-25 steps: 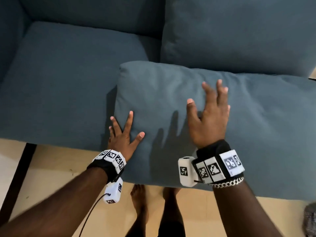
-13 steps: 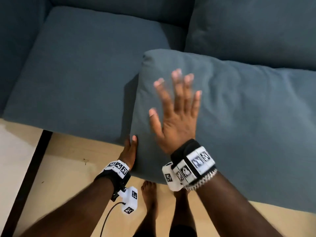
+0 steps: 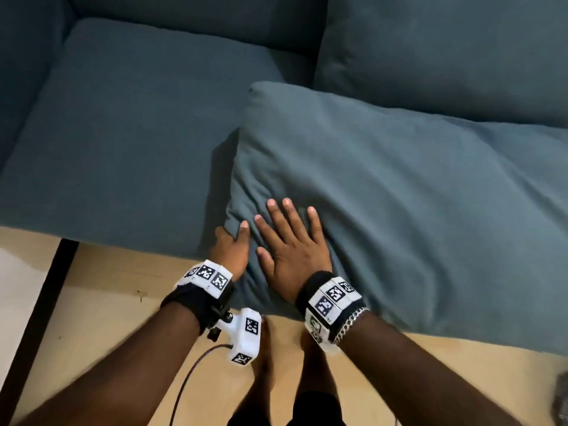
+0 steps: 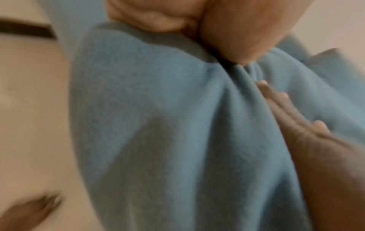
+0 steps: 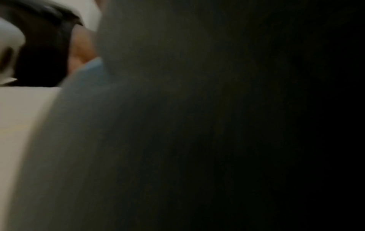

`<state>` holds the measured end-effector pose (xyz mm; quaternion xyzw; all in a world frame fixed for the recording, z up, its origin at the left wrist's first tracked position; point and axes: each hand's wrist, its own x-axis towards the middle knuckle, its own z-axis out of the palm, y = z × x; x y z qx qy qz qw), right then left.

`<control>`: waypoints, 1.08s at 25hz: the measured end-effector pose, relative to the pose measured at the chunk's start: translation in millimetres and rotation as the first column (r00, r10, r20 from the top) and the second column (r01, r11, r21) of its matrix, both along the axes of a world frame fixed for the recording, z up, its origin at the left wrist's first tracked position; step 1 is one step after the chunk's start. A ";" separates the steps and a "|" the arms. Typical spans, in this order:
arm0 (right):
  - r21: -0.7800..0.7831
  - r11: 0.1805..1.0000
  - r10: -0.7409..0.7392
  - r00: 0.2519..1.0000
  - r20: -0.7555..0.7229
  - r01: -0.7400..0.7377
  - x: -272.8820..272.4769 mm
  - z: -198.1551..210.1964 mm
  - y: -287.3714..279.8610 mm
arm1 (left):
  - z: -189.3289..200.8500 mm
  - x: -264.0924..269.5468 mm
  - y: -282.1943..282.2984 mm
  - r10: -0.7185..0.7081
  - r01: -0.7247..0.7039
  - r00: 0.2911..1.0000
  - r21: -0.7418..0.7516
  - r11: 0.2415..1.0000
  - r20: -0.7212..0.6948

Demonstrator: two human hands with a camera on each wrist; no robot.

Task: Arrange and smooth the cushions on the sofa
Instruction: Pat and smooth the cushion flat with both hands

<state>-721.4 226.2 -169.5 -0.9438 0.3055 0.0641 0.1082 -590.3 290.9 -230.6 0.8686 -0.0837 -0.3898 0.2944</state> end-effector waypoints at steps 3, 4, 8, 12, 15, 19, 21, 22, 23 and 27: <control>0.121 0.984 -0.166 0.909 0.382 0.129 -0.7 49.6 -7.4 | -6.2 -0.2 -1.0 -0.053 0.054 0.998 -0.019 0.998 0.035; 0.081 0.970 -0.238 0.815 0.528 0.230 -10.4 63.5 -7.8 | -3.6 -2.3 -0.1 -0.051 0.052 0.997 -0.021 0.998 0.050; -0.089 0.962 -0.232 0.947 0.221 0.257 -57.3 15.8 -26.6 | 8.5 -4.9 -8.0 -0.004 0.004 0.998 -0.002 1.000 0.058; 0.032 0.939 -0.322 0.838 0.440 0.344 -81.7 30.9 -46.7 | 2.2 -14.6 -6.6 0.053 -0.057 0.994 0.043 0.997 0.096; -0.034 0.815 -0.448 0.665 0.597 0.579 -116.8 40.6 -64.3 | 9.0 -39.6 -12.6 0.126 -0.135 0.979 0.047 0.990 0.158; 0.107 0.915 -0.380 0.919 -0.101 0.390 -130.1 -15.4 -89.9 | 19.5 -85.6 -9.4 0.022 -0.029 0.964 0.024 0.999 0.266; 0.201 0.900 -0.425 0.881 0.210 0.386 -131.3 16.3 -107.0 | 19.2 -90.3 -6.2 -0.056 0.039 0.931 0.055 0.998 0.360; 0.166 0.885 -0.460 0.759 0.460 0.436 -133.2 40.7 -107.6 | 24.0 -92.5 -5.9 -0.139 0.131 0.894 0.048 0.990 0.425; 0.122 0.836 -0.479 0.603 0.638 0.535 -143.5 49.1 -106.8 | 30.0 -102.8 -11.4 -0.304 0.321 0.813 0.055 0.946 0.496; -0.108 0.869 -0.470 0.873 0.132 0.484 -186.5 -10.4 -104.8 | 25.9 -181.3 -73.1 -0.816 0.804 0.320 0.318 0.502 0.481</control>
